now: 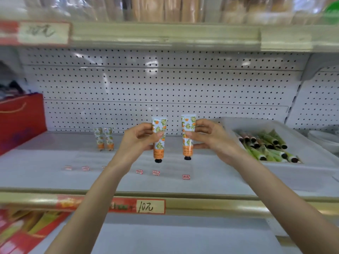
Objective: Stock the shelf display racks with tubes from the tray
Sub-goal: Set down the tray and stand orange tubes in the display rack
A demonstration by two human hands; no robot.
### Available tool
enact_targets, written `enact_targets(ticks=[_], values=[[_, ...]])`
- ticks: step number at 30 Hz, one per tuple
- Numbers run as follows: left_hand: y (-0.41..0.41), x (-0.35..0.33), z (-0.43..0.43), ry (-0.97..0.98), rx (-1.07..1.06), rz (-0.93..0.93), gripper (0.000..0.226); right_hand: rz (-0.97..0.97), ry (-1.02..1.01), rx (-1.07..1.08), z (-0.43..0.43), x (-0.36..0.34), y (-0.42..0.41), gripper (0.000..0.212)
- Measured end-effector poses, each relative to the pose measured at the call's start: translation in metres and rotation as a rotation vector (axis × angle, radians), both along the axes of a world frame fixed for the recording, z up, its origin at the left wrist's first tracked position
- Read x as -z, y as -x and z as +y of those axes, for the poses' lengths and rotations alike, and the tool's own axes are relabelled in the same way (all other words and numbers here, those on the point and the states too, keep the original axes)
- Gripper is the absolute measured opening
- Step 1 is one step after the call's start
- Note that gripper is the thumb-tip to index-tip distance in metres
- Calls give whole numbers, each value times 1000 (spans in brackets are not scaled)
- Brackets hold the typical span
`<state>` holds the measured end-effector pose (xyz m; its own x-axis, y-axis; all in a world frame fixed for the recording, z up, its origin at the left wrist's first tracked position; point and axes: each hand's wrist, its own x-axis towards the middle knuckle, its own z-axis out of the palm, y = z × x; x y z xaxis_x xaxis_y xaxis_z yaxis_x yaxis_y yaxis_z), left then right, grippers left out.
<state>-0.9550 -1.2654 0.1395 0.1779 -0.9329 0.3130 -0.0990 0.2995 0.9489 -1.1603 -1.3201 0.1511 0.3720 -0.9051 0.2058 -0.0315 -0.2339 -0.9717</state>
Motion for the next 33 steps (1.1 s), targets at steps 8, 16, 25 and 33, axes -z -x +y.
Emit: enact_targets(ticks=[8, 16, 25, 33], values=[[-125, -15, -10, 51, -51, -54, 12, 7, -7, -43, -10, 5, -107, 18], [-229, -1, -37, 43, -134, -77, 13, 19, -5, 6, -26, 24, -198, 21], [-258, 44, -72, -48, -139, -117, 18, -61, 47, 188, -48, 60, -277, 19], [-272, 71, -91, -60, -165, -185, 19, -91, 58, 259, -62, 84, -304, 19]])
